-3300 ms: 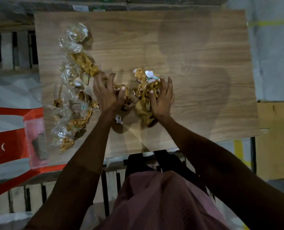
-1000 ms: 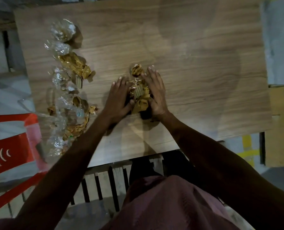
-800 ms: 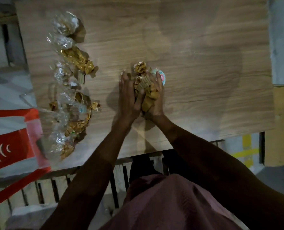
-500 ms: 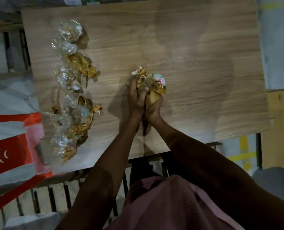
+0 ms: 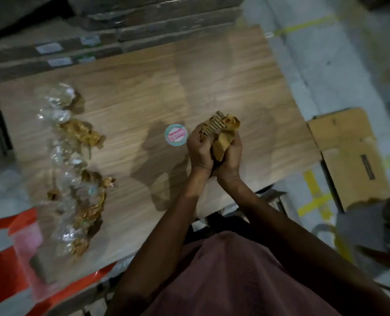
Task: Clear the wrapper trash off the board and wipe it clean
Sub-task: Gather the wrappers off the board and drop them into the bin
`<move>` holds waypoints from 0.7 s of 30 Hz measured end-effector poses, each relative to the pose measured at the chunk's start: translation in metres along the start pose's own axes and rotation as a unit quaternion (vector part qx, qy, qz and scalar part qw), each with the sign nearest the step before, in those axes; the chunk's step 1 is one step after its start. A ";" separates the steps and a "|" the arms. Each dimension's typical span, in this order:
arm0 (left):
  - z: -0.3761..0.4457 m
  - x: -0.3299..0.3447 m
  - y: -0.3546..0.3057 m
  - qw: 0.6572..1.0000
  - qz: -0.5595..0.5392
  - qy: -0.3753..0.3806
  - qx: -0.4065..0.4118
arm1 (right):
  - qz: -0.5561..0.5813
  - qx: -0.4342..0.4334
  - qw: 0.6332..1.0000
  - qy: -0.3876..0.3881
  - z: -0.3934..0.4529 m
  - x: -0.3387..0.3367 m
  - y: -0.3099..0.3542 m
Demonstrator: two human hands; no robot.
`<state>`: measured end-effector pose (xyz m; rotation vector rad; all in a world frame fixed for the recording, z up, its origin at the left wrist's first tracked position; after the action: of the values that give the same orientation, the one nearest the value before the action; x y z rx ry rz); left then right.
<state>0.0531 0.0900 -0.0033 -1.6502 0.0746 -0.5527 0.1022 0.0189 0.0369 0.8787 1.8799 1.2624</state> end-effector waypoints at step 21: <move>-0.115 0.273 0.078 0.964 0.138 0.226 -0.020 | 0.103 0.152 0.957 -0.226 0.068 -0.291 -0.082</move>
<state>0.2684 -0.1264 0.0135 -1.4918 0.6449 -0.7060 0.2998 -0.2152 -0.0088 1.4255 1.6572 0.7991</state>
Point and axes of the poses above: each hand's wrist, its own z-axis towards the middle knuckle, its own x-axis out of the palm, y = z × x, the point moved 5 cm from there along z, towards the middle knuckle, and after that the axes turned 11 degrees about x, right-handed, at the moved point
